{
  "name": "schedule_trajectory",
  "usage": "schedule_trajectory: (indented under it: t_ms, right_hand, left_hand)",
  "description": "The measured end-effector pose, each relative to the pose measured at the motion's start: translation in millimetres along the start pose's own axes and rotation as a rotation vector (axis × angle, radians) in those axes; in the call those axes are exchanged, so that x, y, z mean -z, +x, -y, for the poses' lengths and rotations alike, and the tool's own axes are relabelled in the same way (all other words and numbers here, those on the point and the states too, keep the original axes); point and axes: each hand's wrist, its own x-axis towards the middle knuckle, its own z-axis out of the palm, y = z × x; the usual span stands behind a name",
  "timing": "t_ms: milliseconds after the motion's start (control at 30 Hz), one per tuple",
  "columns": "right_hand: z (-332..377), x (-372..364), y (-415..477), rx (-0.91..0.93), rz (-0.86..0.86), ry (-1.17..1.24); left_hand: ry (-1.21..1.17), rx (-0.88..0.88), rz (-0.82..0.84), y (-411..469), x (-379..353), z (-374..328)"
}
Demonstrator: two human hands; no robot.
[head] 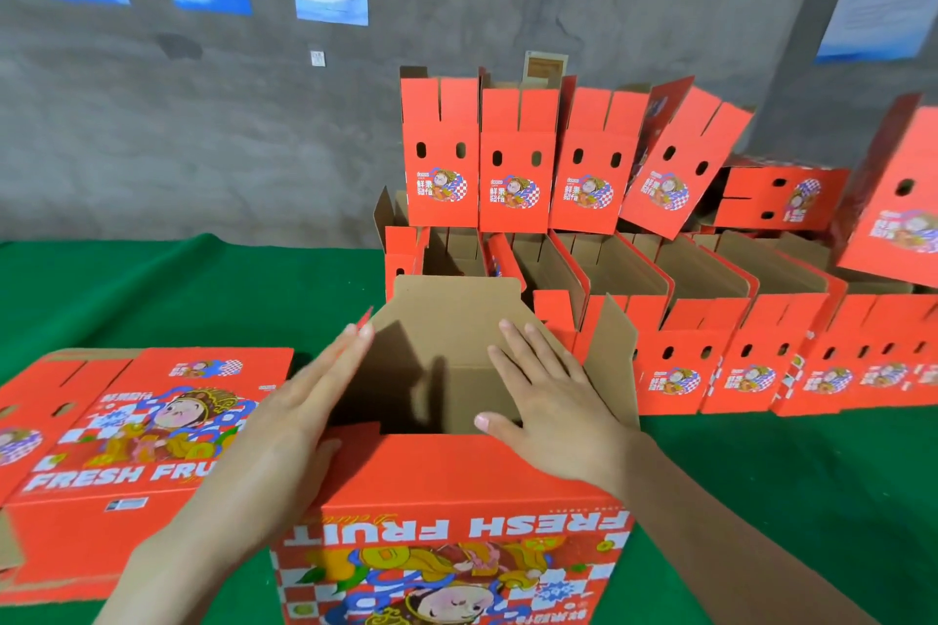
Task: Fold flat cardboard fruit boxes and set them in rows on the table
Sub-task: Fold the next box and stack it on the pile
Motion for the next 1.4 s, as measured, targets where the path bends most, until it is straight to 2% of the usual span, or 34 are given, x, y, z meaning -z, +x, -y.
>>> schedule_trajectory:
  t_ms: [300, 467, 533, 633, 667, 733, 800, 867, 967, 1067, 1267, 1400]
  right_hand:
    - [0, -1, -1, 0.03, -0.048, 0.006]
    - [5, 7, -5, 0.057, -0.129, 0.035]
    - [10, 16, -11, 0.113, -0.247, 0.043]
    - [15, 24, -24, 0.151, -0.634, 0.113]
    - [12, 26, -28, 0.126, -0.779, 0.149]
    - [4, 29, -33, 0.019, -0.922, 0.247]
    - [-7, 31, -39, -0.084, -0.847, 0.454]
    - [-16, 29, -43, -0.067, -0.68, 0.656]
    - [-18, 23, -43, 0.111, -0.471, 0.672]
    - [-15, 12, -41, 0.156, -0.261, 0.652]
    - [-15, 5, -38, 0.065, -0.335, 0.645]
    - [-15, 3, -40, 0.0, -0.542, 0.541]
  left_hand:
    - [0.066, 0.039, 0.414, 18, 4, 7]
    - [0.071, 0.118, 0.365, 35, 2, 7]
    - [0.124, 0.184, 0.331, 46, -3, 3]
    - [0.13, 0.258, 0.278, 57, -11, -1]
    - [0.106, 0.263, 0.261, 58, -13, 0]
    - [0.049, 0.269, 0.224, 57, -15, 2]
    - [0.011, 0.276, 0.19, 56, -16, 3]
    - [-0.017, 0.279, 0.169, 55, -18, 3]
    - [-0.069, 0.268, 0.14, 54, -19, 3]
    - [-0.119, 0.278, 0.093, 53, -19, 4]
    - [-0.153, 0.193, -0.017, 51, -18, 7]
    - [-0.239, 0.134, -0.119, 46, -13, 1]
